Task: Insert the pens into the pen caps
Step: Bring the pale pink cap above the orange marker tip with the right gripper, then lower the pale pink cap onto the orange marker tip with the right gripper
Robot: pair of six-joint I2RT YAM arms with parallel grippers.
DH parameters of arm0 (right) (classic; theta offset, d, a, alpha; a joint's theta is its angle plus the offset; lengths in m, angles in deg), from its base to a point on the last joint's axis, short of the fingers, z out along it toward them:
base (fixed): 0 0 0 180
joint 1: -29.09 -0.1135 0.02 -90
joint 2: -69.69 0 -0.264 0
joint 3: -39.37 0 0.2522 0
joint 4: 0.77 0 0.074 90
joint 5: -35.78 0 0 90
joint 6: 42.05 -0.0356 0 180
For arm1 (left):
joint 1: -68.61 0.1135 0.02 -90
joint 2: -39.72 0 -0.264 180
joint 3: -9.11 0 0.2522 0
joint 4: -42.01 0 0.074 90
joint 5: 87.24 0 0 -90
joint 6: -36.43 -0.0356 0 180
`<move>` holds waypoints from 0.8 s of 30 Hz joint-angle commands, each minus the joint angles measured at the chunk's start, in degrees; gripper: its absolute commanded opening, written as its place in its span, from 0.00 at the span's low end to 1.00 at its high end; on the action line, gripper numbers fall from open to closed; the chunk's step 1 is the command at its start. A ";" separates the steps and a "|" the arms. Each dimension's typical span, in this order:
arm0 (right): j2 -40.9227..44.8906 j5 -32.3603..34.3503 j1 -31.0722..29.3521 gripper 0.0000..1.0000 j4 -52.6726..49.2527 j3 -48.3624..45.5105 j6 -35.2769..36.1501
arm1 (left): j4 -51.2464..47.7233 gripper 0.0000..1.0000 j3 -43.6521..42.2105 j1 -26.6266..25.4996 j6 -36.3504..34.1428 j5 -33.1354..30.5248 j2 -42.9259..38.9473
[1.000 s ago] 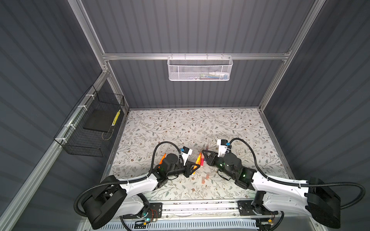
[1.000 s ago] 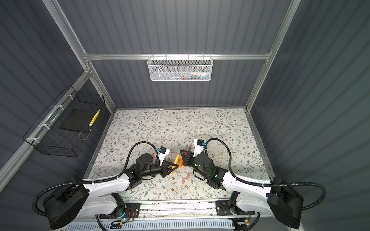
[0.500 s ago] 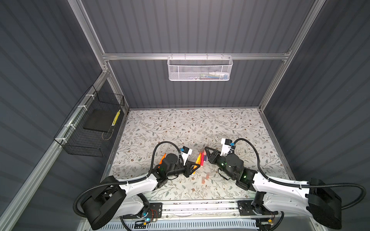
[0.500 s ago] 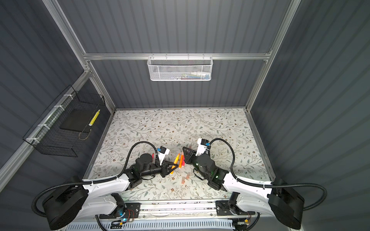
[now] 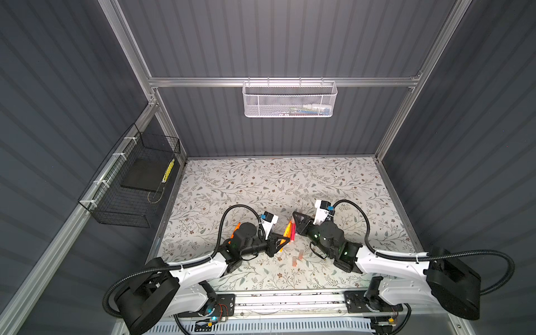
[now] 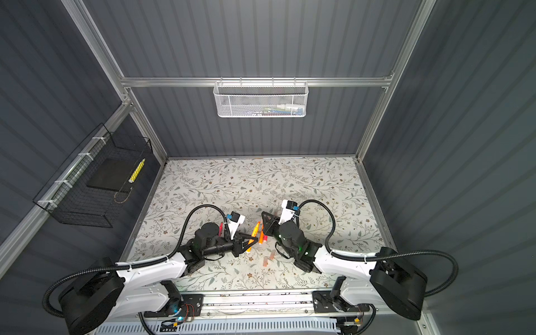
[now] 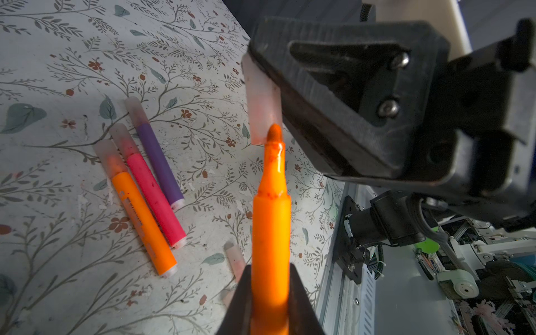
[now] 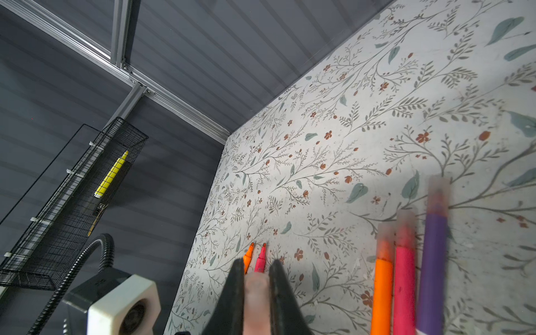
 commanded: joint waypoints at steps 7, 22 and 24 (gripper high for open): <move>-0.19 0.02 0.00 0.00 1.06 3.23 1.44 | 0.24 0.00 0.62 -0.34 -0.06 0.35 -0.60; -0.28 -4.49 -0.41 0.00 3.69 -1.43 -2.82 | -0.22 0.00 -0.43 -0.36 0.48 -2.61 -2.79; -0.69 -5.04 -0.86 0.00 3.95 -1.48 -3.00 | -0.25 0.00 -0.52 -0.38 0.78 -3.29 -2.76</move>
